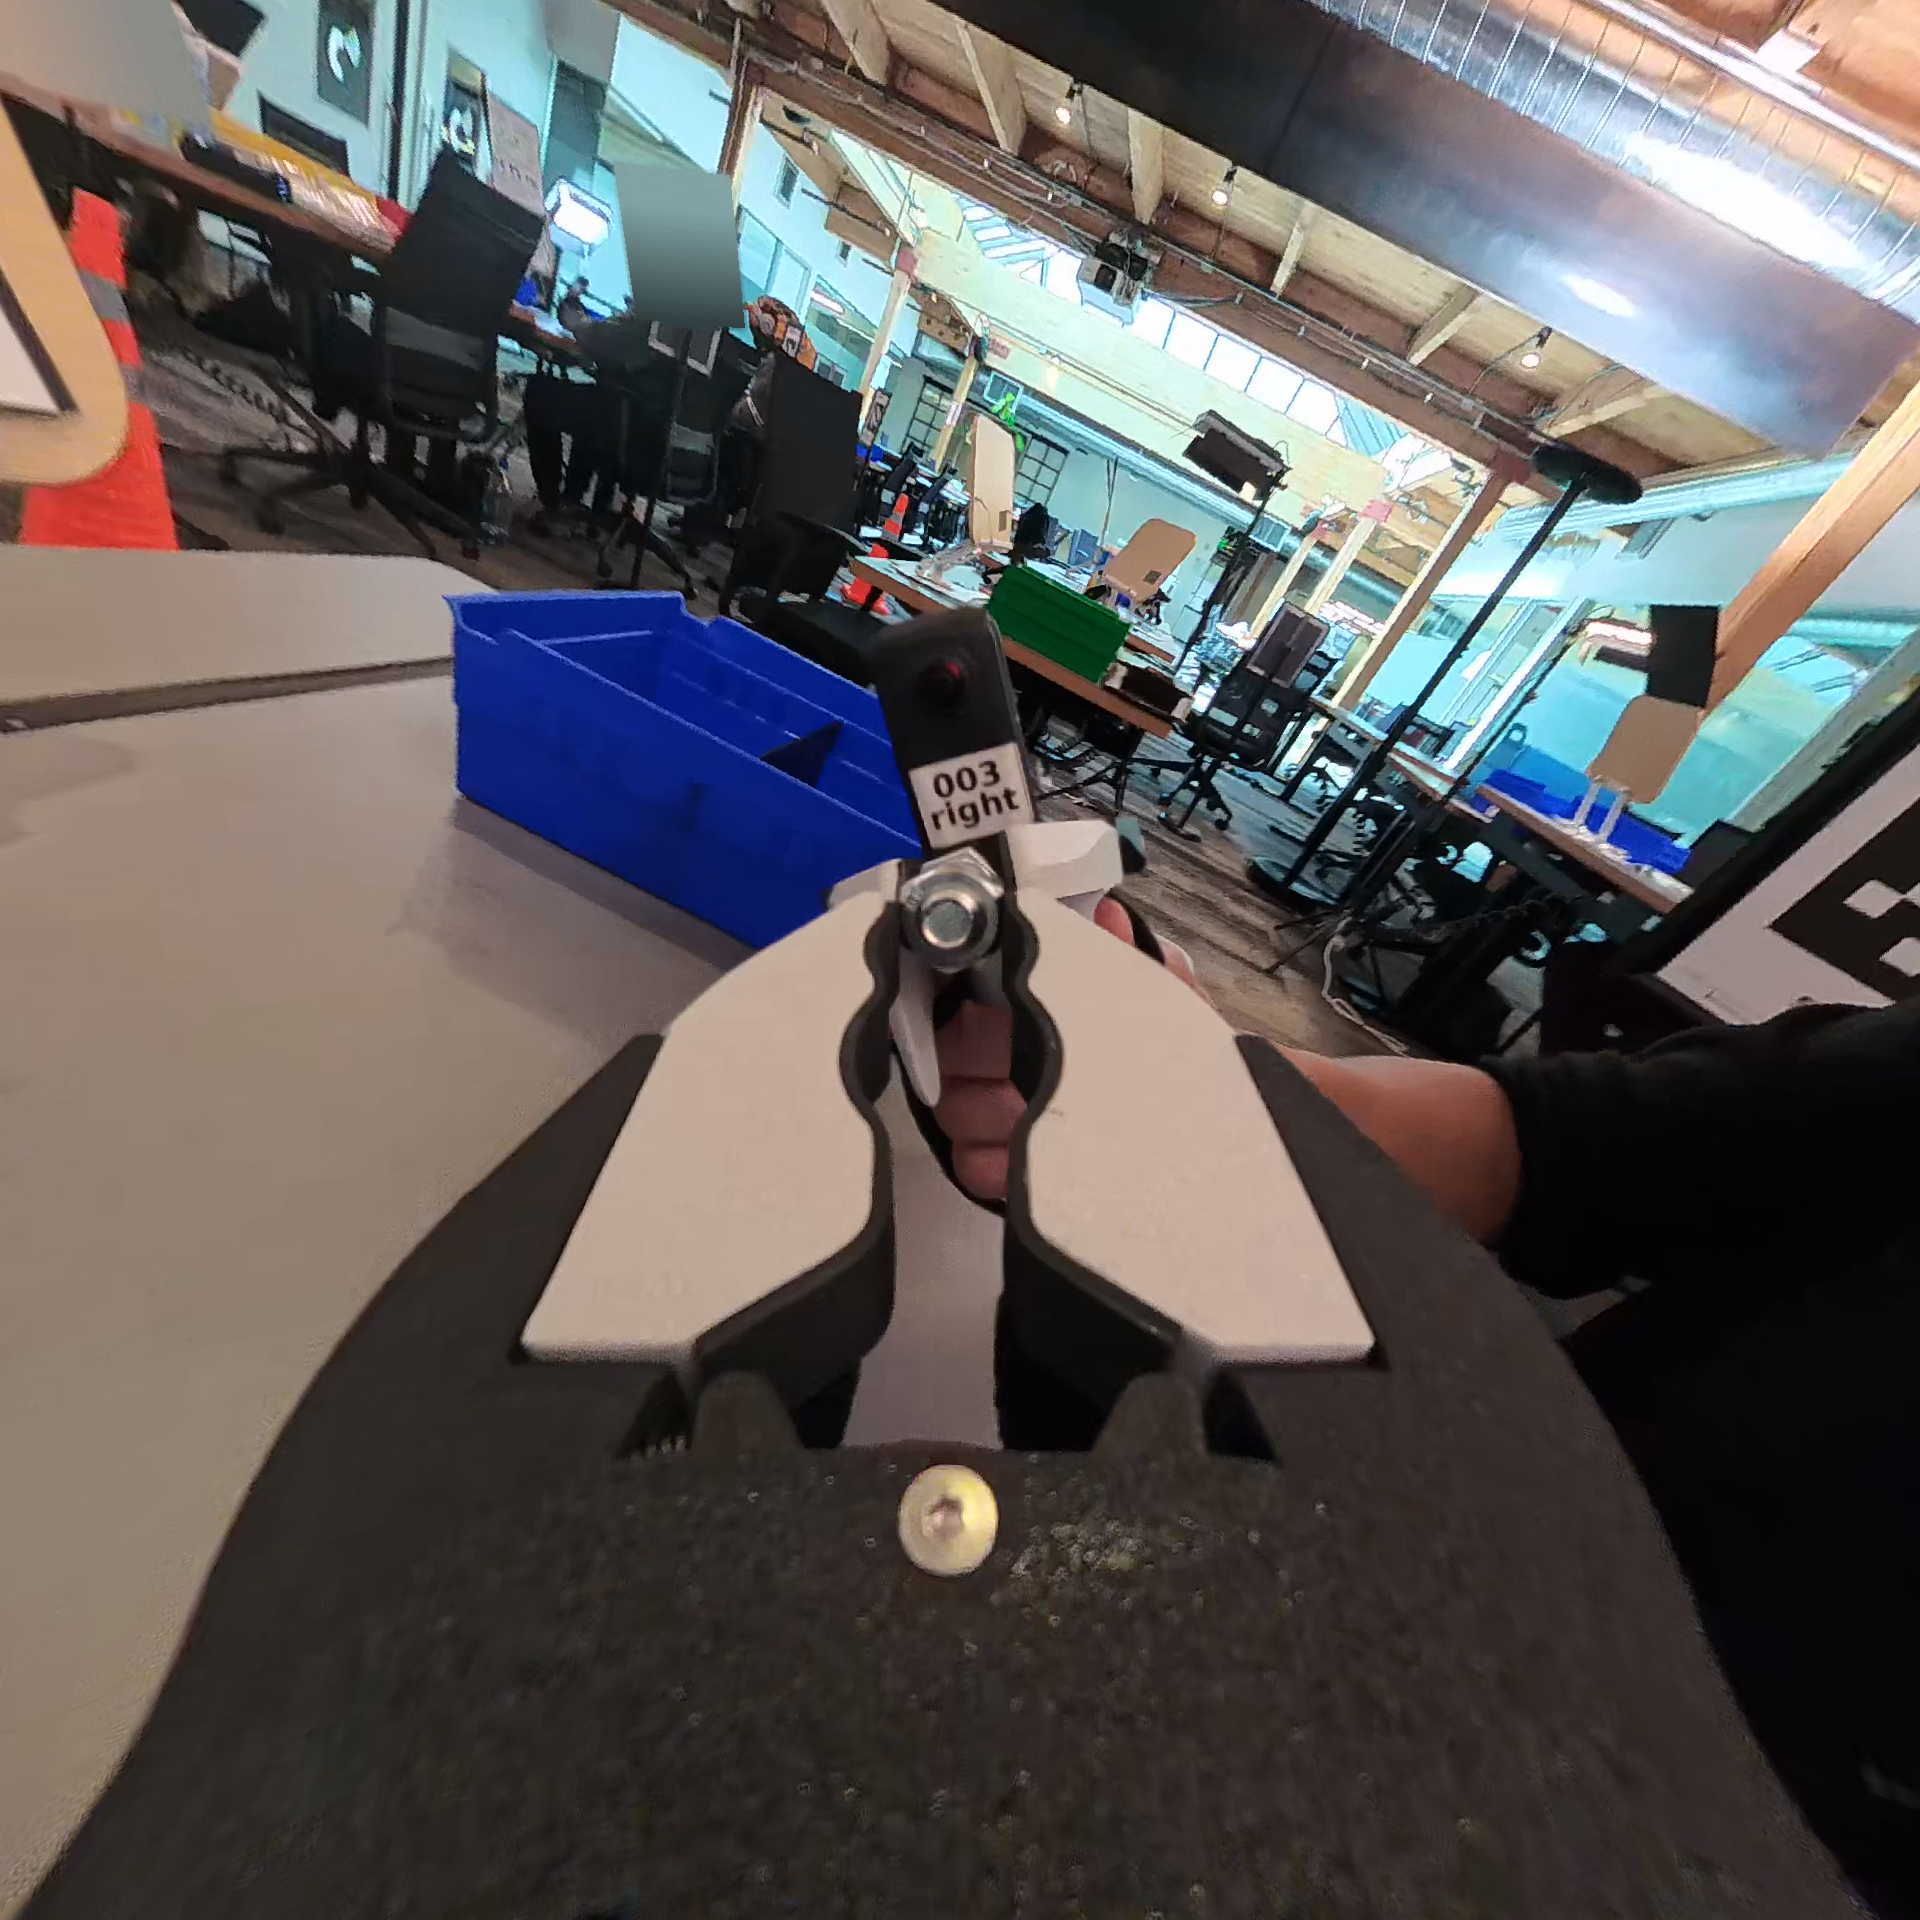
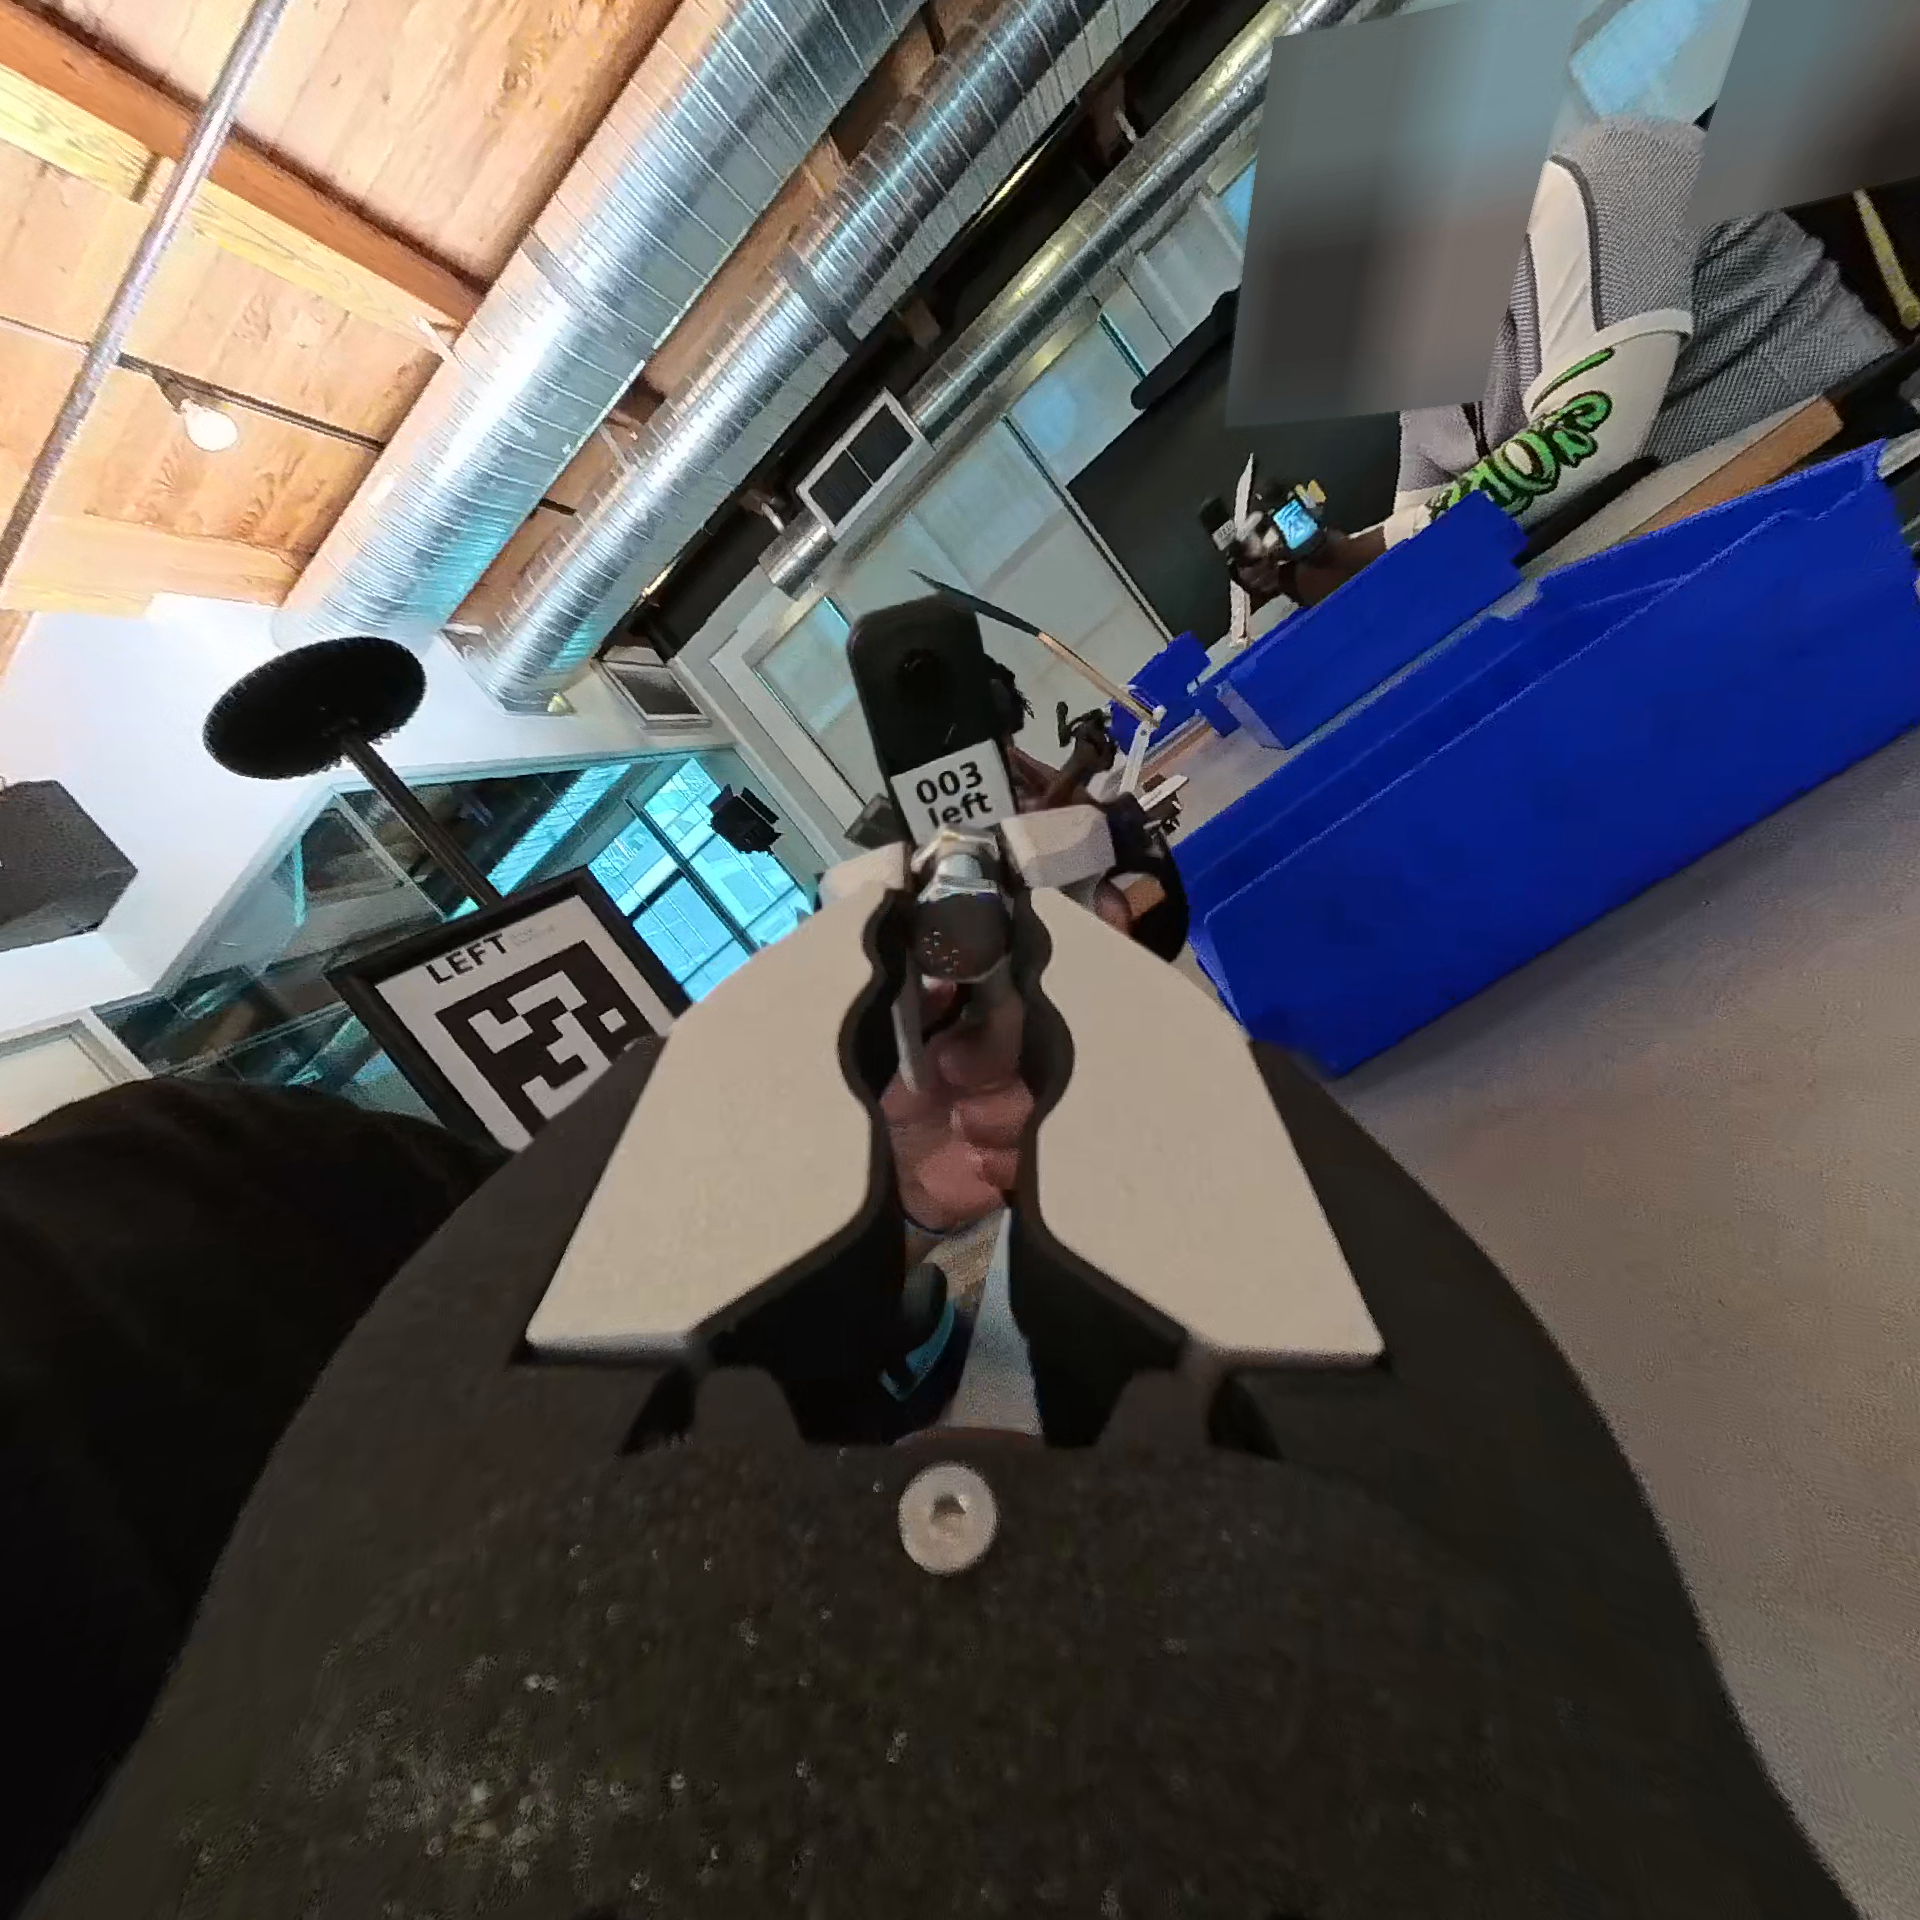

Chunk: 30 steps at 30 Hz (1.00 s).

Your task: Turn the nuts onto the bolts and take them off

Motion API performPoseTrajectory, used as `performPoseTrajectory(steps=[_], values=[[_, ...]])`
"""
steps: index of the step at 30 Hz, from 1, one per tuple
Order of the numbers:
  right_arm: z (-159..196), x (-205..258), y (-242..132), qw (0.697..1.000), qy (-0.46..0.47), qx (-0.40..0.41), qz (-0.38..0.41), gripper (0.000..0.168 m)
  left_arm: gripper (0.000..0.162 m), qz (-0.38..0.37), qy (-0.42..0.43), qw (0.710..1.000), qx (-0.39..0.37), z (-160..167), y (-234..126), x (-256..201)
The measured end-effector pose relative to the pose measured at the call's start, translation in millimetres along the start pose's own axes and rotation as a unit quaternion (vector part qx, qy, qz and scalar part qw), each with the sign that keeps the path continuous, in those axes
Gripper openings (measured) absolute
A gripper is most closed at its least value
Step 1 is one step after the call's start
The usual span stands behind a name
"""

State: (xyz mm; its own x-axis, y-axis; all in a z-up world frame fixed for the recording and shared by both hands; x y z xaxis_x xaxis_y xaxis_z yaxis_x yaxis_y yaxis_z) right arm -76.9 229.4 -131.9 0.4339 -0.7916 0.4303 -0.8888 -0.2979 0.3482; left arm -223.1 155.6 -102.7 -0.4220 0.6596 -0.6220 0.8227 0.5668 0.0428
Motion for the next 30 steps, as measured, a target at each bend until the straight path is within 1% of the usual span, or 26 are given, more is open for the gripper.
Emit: performPoseTrajectory(steps=[1,2,4,6,11,14,17,21,23,25,27,30], values=[[-1.4,-0.2,-1.3,1.0,-0.004,0.013,0.001,0.019,0.018,0.005,-0.007,1.0,0.004,1.1,-0.3,0.4],[-3.0,-1.1,-3.2,1.0,-0.007,0.023,0.01,0.019,0.024,0.007,-0.008,1.0,0.002,2.4,-1.6,0.5],[-5.6,-3.7,-7.5,0.999,0.008,0.032,0.015,0.019,0.029,-0.003,0.012,1.0,-0.003,4.8,-5.8,1.1],[-6.1,-6.0,-11.1,0.998,0.038,0.038,0.014,0.019,0.033,-0.028,0.062,0.998,0.0,5.2,-10.1,0.3],[1.2,-11.0,-13.0,0.992,0.104,0.071,0.019,0.019,0.038,-0.043,0.19,0.981,0.024,0.3,-13.2,-18.4],[5.2,-9.8,-8.2,0.99,0.111,0.087,0.016,0.019,0.036,-0.044,0.229,0.971,0.052,4.1,-11.4,-23.9],[6.4,-7.0,-2.7,0.988,0.12,0.092,0.003,0.019,0.036,-0.056,0.234,0.968,0.064,8.4,-9.0,-18.9],[1.8,-3.0,-0.9,0.989,0.127,0.071,-0.015,0.019,0.034,-0.086,0.232,0.964,0.094,16.2,-9.0,-1.8],[1.2,-3.4,-2.4,0.99,0.121,0.075,-0.008,0.019,0.034,-0.097,0.224,0.966,0.09,16.1,-11.7,4.1],[3.7,-6.6,-5.0,0.989,0.119,0.082,0.007,0.02,0.034,-0.09,0.217,0.969,0.074,10.9,-14.4,-0.7],[6.8,-9.6,-7.3,0.988,0.13,0.08,0.009,0.019,0.034,-0.08,0.232,0.968,0.06,5.7,-14.5,-12.4],[6.7,-7.9,-5.8,0.988,0.132,0.079,0.002,0.019,0.034,-0.085,0.251,0.961,0.082,11.0,-8.3,-16.4]])
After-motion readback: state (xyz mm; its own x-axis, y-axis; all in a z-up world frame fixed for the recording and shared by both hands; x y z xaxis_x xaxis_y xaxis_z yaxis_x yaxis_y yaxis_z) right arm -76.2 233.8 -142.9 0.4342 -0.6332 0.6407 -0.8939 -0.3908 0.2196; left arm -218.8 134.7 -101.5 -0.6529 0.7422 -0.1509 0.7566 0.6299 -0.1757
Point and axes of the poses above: each gripper's, where its closed fingertips meet, y out along the fingers, z out of its underside, x = y × z across the jaws, the point moved 9 cm from there along -y, back along the fingers, and after that the axes turned 14 degrees about -y, right-handed, at the moved point
